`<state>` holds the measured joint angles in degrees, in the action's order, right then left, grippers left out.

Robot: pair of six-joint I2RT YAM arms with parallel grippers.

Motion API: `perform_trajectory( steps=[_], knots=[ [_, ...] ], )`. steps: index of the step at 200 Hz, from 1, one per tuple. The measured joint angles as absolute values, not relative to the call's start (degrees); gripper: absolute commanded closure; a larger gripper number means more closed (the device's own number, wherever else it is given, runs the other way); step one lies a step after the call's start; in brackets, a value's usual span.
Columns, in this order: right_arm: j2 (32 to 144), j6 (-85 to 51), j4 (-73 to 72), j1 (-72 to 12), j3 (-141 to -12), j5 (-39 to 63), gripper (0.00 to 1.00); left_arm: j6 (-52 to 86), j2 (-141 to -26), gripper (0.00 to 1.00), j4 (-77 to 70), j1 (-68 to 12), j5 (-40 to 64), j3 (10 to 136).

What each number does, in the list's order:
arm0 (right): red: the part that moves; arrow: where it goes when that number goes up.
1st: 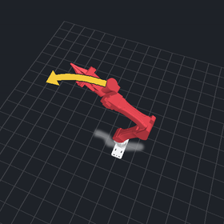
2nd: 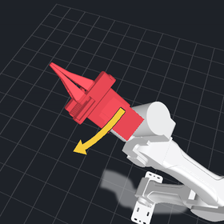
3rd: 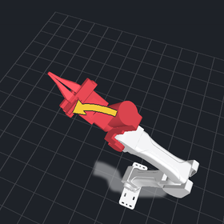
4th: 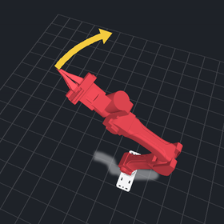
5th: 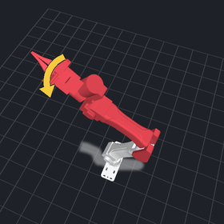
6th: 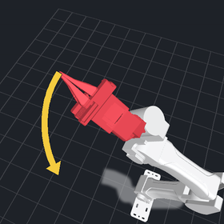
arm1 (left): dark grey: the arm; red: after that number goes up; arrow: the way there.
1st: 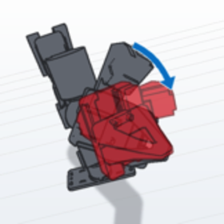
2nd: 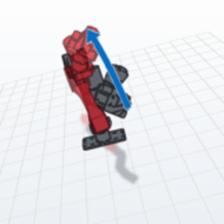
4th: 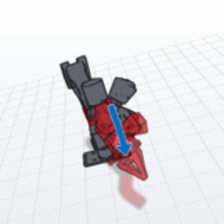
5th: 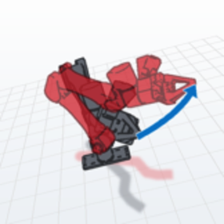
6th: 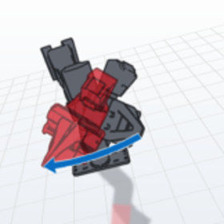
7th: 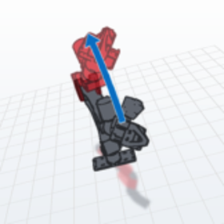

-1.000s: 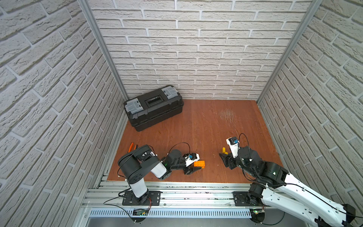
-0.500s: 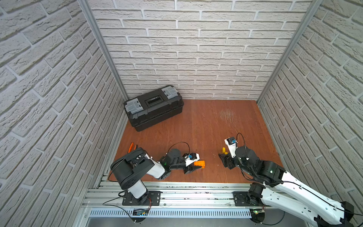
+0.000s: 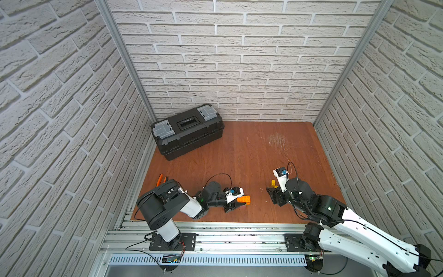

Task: Assemble a carrot with lego
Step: Pick up the lego brick from the center of the board.

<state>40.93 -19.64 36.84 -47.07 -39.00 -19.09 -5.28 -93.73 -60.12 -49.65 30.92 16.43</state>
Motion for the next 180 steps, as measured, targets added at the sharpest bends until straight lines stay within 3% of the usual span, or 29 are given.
perform_trajectory(
  steps=[65, 88, 148, 180],
  knots=[
    [49.47, -25.54, 45.19, -43.13, -47.46, -26.15, 0.25, -5.06, -95.02, 0.70, -61.58, -49.69, 30.72, 16.43],
    [55.42, -27.27, 48.95, -40.60, -52.47, -26.06, 0.29, -5.06, -95.18, 0.77, -61.76, -49.69, 30.68, 16.45],
    [63.05, -28.67, 53.17, -36.58, -55.07, -19.38, 0.39, -4.91, -95.74, 0.93, -61.69, -49.91, 30.63, 17.19],
    [63.46, -29.78, 51.29, -28.56, -49.54, -11.11, 0.43, -4.91, -95.77, 0.97, -61.43, -49.95, 30.57, 17.34]
  ],
)
